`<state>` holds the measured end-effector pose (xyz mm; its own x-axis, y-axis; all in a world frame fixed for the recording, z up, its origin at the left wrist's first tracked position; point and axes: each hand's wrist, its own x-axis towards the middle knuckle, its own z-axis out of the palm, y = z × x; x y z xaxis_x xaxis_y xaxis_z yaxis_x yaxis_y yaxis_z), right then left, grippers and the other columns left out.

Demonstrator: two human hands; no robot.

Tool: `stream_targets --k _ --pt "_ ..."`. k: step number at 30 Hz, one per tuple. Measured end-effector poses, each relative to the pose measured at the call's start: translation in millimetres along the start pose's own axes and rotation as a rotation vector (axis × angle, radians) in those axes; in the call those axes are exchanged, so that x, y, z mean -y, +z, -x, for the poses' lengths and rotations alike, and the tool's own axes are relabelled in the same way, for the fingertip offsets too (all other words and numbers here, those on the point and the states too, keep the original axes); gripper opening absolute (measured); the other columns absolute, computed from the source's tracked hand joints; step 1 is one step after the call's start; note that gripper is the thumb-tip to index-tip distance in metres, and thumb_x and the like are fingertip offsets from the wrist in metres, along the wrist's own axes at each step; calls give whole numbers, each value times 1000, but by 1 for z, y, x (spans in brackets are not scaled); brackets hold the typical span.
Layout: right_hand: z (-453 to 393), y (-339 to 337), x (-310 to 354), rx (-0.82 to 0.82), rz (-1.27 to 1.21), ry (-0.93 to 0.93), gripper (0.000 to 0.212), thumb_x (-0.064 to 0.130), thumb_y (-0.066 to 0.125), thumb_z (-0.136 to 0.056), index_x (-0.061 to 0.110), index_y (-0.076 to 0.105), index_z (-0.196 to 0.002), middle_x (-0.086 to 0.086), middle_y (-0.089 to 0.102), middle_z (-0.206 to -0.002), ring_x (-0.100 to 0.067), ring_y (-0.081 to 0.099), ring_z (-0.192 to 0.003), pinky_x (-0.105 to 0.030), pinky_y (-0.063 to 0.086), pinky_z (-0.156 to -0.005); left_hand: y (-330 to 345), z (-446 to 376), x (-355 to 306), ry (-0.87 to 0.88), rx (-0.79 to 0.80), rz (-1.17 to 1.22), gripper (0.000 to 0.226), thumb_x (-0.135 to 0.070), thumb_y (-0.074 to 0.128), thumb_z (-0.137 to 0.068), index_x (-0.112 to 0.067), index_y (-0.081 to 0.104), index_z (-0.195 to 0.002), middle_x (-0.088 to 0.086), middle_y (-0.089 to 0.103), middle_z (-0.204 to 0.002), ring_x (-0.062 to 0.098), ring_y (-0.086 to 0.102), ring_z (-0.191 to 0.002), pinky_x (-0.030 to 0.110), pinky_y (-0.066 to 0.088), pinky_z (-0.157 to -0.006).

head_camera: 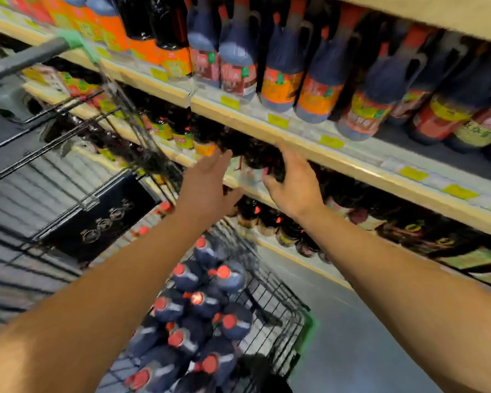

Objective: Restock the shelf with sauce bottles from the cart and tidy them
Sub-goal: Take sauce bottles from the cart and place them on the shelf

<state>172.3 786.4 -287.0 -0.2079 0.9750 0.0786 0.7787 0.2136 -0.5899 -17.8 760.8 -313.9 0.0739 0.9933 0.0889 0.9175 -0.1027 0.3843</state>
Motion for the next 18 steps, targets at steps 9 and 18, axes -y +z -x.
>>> stream_targets --k 9,18 --pt "65 115 42 309 -35 -127 60 22 61 -90 12 38 -144 -8 42 -144 -24 41 -131 -28 34 -104 8 151 112 -329 112 53 85 -61 50 -78 -14 33 -148 12 38 -150 30 36 -139 45 34 -112" --pt "54 203 82 504 13 -233 61 21 66 -86 13 42 -142 -9 44 -144 -28 40 -133 -33 33 -106 9 231 192 -630 57 61 81 -36 73 -82 -10 33 -147 14 36 -151 29 30 -142 41 26 -116"
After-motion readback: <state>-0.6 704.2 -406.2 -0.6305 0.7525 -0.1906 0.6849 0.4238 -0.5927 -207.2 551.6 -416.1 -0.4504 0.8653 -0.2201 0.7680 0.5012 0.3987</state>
